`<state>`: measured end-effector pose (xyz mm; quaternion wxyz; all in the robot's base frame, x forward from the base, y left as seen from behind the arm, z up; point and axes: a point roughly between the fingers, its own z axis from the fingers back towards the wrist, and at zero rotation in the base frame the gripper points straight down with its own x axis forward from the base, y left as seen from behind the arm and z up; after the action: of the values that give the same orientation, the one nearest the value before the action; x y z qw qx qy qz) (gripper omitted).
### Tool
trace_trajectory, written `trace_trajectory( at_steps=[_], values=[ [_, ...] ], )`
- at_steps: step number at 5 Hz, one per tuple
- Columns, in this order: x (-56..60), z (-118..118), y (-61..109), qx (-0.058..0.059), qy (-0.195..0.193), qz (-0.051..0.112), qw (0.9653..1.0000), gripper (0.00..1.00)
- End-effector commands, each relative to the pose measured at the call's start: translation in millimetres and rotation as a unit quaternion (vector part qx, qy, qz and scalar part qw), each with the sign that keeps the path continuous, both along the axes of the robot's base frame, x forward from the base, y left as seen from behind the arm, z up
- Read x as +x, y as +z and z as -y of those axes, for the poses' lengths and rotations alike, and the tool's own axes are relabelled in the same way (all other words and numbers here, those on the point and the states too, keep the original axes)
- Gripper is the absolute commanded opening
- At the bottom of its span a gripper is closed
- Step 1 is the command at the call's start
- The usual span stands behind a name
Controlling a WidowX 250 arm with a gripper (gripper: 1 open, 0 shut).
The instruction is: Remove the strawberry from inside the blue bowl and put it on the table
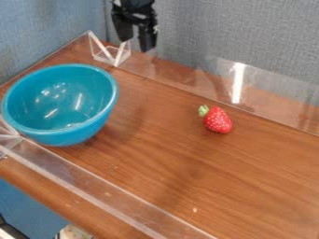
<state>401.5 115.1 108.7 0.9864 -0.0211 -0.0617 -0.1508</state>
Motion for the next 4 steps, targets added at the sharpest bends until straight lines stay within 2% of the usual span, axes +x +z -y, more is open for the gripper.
trace_trajectory(
  at_steps=[1,2,4],
  values=[
    [12.5,9,47.1,0.018,-0.007,0.052,0.9985,1.00],
    [15.2,17,57.6,0.023,-0.009,0.053,0.9983,1.00],
    [-4.2,11,68.9,0.036,-0.023,0.055,0.9976,1.00]
  ],
)
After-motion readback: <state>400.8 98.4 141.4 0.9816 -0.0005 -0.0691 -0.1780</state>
